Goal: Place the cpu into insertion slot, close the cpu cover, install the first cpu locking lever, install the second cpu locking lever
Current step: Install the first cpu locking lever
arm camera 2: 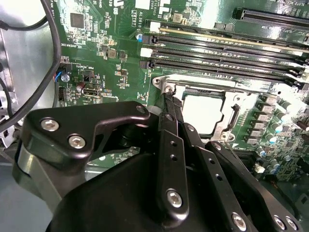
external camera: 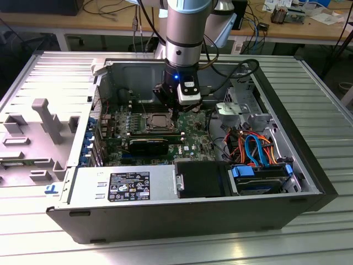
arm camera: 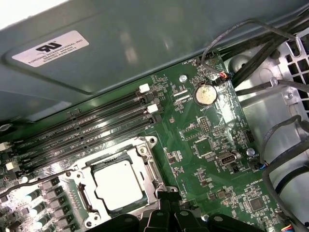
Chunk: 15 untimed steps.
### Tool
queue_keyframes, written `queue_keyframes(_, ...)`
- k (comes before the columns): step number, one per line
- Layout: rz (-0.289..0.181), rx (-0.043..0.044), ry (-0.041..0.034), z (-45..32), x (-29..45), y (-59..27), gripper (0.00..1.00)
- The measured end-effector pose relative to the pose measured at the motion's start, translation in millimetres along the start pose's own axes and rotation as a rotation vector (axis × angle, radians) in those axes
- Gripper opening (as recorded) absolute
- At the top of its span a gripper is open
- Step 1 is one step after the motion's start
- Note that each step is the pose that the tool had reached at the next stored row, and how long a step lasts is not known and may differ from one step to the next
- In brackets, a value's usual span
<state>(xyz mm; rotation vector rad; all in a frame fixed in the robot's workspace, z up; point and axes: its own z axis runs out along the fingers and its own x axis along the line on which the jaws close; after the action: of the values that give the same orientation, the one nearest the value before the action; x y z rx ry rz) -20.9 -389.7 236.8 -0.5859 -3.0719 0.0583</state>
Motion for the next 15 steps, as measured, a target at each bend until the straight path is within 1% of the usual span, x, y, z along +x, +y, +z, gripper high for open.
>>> queue_keyframes(15, -0.039, 0.0002, -0.0015, 0.0, 0.0, 0.0, 0.11)
